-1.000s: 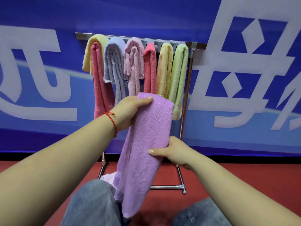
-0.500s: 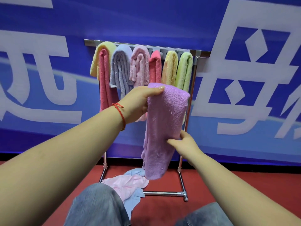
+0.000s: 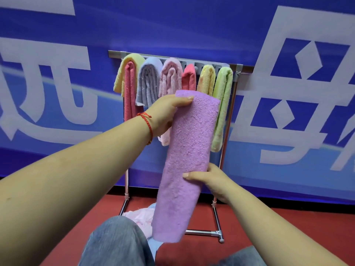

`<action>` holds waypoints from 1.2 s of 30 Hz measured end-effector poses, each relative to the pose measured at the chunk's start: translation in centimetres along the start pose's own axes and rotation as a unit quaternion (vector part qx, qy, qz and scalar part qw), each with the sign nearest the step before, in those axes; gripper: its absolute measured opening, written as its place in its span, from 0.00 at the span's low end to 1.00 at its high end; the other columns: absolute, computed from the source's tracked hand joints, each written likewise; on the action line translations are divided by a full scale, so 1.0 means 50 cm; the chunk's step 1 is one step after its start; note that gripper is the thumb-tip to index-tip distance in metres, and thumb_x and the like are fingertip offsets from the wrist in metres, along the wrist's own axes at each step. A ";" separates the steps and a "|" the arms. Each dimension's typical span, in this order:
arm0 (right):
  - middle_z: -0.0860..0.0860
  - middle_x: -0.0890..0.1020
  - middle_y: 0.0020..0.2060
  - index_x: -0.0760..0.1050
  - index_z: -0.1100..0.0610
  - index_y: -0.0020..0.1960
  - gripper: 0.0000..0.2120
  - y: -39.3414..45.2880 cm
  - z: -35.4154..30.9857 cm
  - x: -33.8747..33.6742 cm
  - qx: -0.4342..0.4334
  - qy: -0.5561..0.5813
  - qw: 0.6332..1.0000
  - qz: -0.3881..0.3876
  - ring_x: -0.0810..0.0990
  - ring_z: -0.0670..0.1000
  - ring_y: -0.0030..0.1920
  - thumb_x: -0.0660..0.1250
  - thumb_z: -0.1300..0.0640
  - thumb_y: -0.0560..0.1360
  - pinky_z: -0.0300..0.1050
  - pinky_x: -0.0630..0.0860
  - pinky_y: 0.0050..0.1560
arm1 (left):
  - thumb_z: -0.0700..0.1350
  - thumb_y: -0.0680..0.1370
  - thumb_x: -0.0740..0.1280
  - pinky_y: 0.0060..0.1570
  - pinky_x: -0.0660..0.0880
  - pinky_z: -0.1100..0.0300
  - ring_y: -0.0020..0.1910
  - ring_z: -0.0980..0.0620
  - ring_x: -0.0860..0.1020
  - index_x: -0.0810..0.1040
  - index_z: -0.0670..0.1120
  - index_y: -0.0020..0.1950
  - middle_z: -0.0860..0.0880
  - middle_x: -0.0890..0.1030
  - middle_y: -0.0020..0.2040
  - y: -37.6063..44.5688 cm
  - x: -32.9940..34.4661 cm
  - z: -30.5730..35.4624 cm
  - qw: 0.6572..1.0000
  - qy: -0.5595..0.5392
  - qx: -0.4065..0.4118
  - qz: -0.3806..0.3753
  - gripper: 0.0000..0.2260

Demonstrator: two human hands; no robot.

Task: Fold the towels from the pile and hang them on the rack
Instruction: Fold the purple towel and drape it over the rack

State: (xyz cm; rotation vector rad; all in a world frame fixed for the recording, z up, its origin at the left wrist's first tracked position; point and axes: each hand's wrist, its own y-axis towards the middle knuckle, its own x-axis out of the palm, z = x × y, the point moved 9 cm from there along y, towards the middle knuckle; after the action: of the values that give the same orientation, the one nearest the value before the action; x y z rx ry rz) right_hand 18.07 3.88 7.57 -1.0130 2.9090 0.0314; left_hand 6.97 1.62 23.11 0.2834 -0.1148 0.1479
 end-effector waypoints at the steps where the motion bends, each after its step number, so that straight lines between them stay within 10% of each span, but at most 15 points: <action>1: 0.54 0.84 0.47 0.78 0.62 0.52 0.22 -0.001 0.006 0.010 0.010 0.026 1.000 -0.006 0.82 0.51 0.49 0.75 0.63 0.58 0.44 0.78 0.53 | 0.39 0.78 0.62 0.47 0.76 0.62 0.43 0.53 0.79 0.77 0.41 0.54 0.47 0.81 0.46 0.002 -0.006 0.000 1.000 -0.004 0.001 0.011 0.08; 9: 0.53 0.85 0.42 0.80 0.61 0.48 0.18 -0.023 0.087 0.075 0.087 0.108 0.988 -0.065 0.83 0.50 0.43 0.73 0.65 0.58 0.41 0.79 0.45 | 0.37 0.78 0.61 0.42 0.78 0.64 0.35 0.56 0.80 0.78 0.42 0.45 0.52 0.83 0.33 0.024 -0.019 0.016 0.999 0.002 0.023 0.034 0.07; 24: 0.53 0.84 0.43 0.79 0.58 0.46 0.08 -0.061 0.266 0.034 0.184 -0.080 0.980 -0.009 0.81 0.52 0.43 0.72 0.66 0.68 0.48 0.78 0.52 | 0.40 0.76 0.65 0.63 0.72 0.49 0.57 0.44 0.78 0.77 0.38 0.57 0.41 0.80 0.56 0.011 -0.185 -0.115 0.978 0.035 -0.068 0.196 0.11; 36: 0.54 0.83 0.46 0.78 0.58 0.49 0.07 -0.053 0.286 0.013 0.190 -0.103 0.976 0.007 0.81 0.49 0.42 0.71 0.63 0.71 0.37 0.78 0.44 | 0.37 0.79 0.59 0.34 0.78 0.65 0.32 0.56 0.80 0.77 0.42 0.45 0.52 0.82 0.30 0.003 -0.151 -0.139 0.986 -0.076 -0.078 0.126 0.08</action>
State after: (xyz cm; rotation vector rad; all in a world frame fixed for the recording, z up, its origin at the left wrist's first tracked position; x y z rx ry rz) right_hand 19.95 1.96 -6.74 -0.8655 2.5927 -0.3795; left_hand 0.14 2.75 15.53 0.1224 -0.3126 0.3666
